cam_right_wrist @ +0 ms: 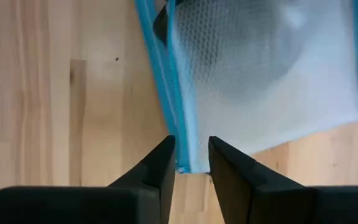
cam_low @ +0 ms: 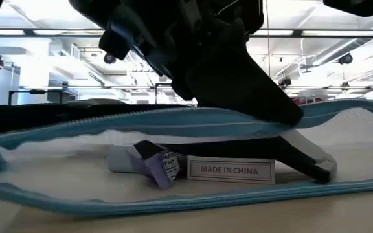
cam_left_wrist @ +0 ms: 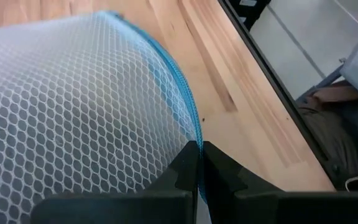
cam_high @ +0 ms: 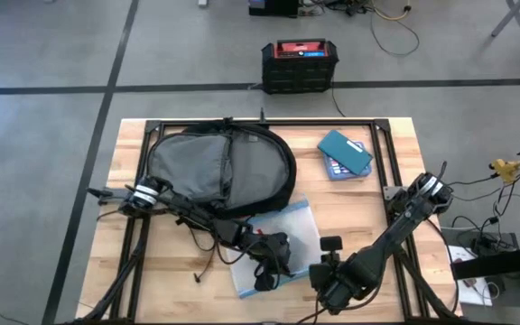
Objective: Unpack backpack
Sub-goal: Put the calculator into the blue zipper pouch
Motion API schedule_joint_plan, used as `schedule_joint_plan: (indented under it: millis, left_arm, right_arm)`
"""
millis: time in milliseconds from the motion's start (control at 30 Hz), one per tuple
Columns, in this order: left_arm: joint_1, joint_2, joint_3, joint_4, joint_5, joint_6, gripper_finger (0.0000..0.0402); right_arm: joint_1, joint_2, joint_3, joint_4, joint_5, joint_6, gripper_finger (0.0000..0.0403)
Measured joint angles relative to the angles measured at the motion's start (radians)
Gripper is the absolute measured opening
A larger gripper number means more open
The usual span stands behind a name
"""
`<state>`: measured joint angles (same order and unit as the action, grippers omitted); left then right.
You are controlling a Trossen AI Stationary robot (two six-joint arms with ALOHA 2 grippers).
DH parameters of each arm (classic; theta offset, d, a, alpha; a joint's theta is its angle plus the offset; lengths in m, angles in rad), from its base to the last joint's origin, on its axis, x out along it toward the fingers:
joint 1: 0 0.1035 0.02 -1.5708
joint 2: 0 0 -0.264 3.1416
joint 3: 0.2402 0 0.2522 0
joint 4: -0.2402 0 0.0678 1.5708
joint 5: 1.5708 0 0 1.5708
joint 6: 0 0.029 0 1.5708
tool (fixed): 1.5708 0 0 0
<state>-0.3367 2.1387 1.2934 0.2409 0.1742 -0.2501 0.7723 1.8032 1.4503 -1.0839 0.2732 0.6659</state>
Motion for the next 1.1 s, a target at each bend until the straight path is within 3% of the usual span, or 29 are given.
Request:
schedule_joint_plan:
  millis: [100, 300, 433, 700, 900, 1100]
  left_arm:
    - [0.002, 0.009, 0.0, 0.023, -0.034, 0.006, 0.0]
    - [0.038, 0.012, -0.003, 0.059, -0.231, 0.07, 0.0]
    - [0.069, 0.006, -0.004, 0.07, -0.227, 0.074, 0.0]
    - [0.014, -0.022, -0.003, 0.059, -0.078, 0.116, 0.0]
    - [-0.019, -0.022, -0.002, -0.061, -0.11, 0.114, 0.0]
    - [-0.02, -0.024, -0.002, -0.065, -0.113, 0.113, 0.0]
  right_arm:
    - [0.0, 0.011, -0.004, 0.024, -0.034, 0.0, 0.0045]
    - [0.0, 0.017, -0.005, 0.012, -0.055, 0.008, 0.0015]
    - [0.0, 0.016, -0.005, -0.067, -0.04, 0.056, 0.0003]
    - [0.007, 0.015, -0.047, -0.084, -0.01, 0.112, 0.0002]
    - [0.017, 0.015, -0.105, -0.051, -0.025, 0.167, 0.0002]
    - [0.046, 0.015, -0.148, 0.082, -0.037, 0.166, 0.0002]
